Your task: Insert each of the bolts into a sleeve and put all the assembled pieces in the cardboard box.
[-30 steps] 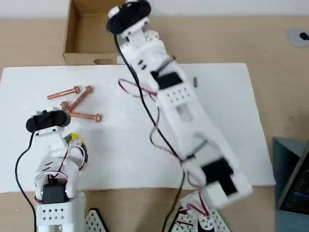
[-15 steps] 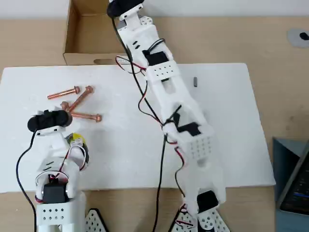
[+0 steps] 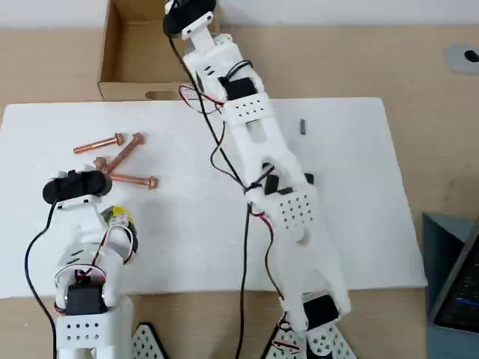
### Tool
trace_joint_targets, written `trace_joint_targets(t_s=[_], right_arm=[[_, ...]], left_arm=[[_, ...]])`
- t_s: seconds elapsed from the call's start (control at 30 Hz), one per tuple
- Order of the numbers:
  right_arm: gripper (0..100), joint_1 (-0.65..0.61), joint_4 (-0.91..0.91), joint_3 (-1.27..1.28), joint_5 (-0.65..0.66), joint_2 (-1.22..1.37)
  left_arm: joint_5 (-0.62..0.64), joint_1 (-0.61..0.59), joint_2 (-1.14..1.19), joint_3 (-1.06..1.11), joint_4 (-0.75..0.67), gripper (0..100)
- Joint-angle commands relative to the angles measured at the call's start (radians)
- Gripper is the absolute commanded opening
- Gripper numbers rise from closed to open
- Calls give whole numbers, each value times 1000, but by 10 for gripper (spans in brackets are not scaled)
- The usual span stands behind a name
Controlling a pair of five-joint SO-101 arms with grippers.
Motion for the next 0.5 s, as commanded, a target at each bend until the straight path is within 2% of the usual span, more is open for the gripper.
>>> trace_joint_targets(t_s=[0.0, 0.13, 0.47], right_arm=[[91, 8, 38, -136, 6, -1], [172, 10, 44, -191, 6, 33], [175, 10, 68, -225, 9, 42]], left_arm=[[-2, 11, -5, 0, -12, 2], [-2, 11, -5, 0, -12, 2], [-2, 11, -5, 0, -12, 2]])
